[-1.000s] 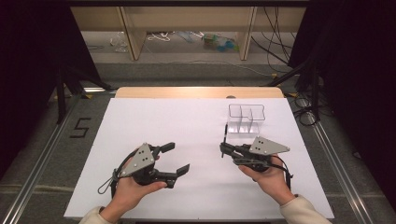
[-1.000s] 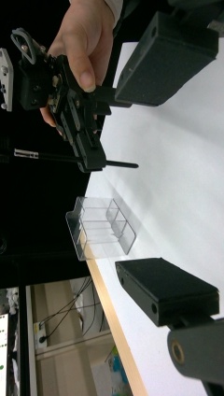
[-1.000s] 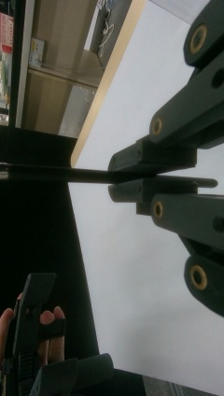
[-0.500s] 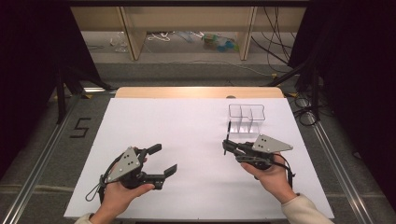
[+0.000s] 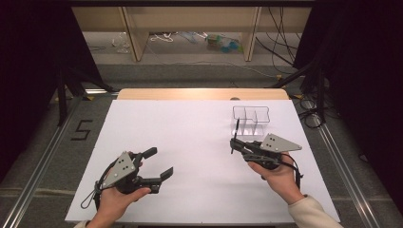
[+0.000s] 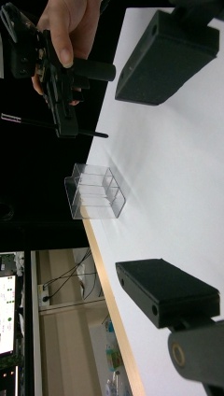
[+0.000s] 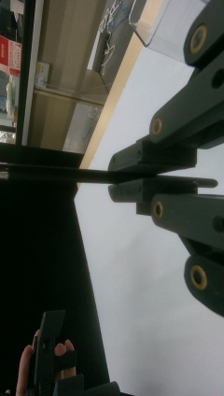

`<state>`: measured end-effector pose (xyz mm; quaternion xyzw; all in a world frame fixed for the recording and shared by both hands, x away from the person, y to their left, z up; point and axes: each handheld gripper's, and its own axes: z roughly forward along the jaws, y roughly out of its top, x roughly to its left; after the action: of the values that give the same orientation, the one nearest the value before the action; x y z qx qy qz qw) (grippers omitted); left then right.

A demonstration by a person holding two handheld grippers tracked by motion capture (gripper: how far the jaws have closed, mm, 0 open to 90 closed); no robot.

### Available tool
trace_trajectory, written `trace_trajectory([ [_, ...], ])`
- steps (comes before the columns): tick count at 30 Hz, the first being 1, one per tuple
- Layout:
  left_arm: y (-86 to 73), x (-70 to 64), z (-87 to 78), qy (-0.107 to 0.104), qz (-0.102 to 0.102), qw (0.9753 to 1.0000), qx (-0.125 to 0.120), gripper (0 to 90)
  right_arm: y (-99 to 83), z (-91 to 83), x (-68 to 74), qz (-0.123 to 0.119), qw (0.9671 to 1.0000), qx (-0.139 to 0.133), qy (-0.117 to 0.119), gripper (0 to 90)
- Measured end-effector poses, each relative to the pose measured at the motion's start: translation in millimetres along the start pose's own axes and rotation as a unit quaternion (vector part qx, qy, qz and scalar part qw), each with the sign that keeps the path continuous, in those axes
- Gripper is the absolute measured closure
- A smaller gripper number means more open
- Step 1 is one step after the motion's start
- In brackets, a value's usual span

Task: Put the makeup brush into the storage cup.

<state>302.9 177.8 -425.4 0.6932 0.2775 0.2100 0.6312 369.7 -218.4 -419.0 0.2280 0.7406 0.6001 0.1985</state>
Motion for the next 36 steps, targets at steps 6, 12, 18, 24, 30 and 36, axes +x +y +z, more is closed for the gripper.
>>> trace_trajectory([
  [6,-2.0,2.4,-4.6,0.007,-0.003,1.0000,0.000,14.9,1.9,0.9,-3.4,0.000,1.0000,-0.005,-0.003,85.9],
  [12,-3.2,4.2,-7.1,0.012,-0.004,0.9999,0.000,14.9,4.5,3.2,-7.2,0.001,0.9999,-0.009,-0.012,85.9],
  [18,-4.0,3.4,-6.2,0.012,-0.006,0.9999,0.001,14.9,7.1,4.0,-10.4,-0.001,0.9998,-0.010,-0.014,85.9],
  [24,-4.5,3.6,-6.0,0.012,-0.007,0.9999,0.001,14.9,9.7,3.6,-15.4,-0.002,0.9997,-0.009,-0.023,85.9],
  [30,-4.8,3.5,-5.6,0.011,-0.006,0.9999,0.002,14.9,11.6,2.8,-17.3,0.006,0.9997,-0.003,-0.021,85.9],
  [36,-4.9,3.9,-5.9,0.012,-0.004,0.9999,0.003,14.9,13.0,1.9,-21.6,0.007,0.9994,-0.010,-0.032,85.9],
])
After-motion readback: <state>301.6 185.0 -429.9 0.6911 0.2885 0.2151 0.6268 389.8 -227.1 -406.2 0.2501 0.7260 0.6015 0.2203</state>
